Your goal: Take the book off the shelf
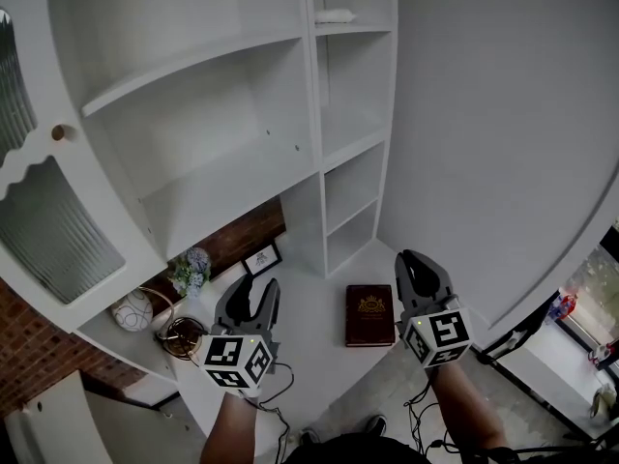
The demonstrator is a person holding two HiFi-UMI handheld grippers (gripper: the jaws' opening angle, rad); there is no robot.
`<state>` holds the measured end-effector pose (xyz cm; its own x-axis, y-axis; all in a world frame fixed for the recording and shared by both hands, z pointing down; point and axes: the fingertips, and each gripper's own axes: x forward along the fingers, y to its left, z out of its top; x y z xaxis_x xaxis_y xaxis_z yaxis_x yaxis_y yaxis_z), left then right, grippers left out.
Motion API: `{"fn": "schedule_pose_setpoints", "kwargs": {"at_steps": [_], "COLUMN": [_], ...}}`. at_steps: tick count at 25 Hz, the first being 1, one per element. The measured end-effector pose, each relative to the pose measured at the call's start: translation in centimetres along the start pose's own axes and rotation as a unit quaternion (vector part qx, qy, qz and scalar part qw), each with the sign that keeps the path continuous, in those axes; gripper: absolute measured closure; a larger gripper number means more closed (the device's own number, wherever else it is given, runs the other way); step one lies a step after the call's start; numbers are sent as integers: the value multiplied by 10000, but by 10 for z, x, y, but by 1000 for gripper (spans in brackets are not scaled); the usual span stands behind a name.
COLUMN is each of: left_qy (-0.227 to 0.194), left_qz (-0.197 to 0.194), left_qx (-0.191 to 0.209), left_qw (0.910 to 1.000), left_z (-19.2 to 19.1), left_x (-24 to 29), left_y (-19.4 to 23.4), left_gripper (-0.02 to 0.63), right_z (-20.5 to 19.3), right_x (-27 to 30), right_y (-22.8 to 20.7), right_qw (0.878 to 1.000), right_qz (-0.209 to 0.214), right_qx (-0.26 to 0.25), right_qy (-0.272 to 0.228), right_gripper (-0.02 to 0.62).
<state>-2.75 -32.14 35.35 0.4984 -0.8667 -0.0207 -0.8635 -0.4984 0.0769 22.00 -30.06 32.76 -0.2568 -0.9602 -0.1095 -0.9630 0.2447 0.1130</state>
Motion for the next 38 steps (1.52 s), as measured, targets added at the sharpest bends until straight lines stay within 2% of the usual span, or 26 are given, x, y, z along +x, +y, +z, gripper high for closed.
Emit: {"fn": "schedule_pose_setpoints", "kwargs": {"at_steps": [38], "left_qy": [199], "left_qz": [-93], "left_qx": [-61], "left_qw": [9997], "left_z": [-20], "left_x": [28], "left_y": [-12], "left_gripper": [419], "right_z": [-13], "right_x": [5], "right_y": [-28], "right_qw": [9999], "right_qz": [-43], "right_qx": [21], "right_qy": [123], "right_gripper": [578]}}
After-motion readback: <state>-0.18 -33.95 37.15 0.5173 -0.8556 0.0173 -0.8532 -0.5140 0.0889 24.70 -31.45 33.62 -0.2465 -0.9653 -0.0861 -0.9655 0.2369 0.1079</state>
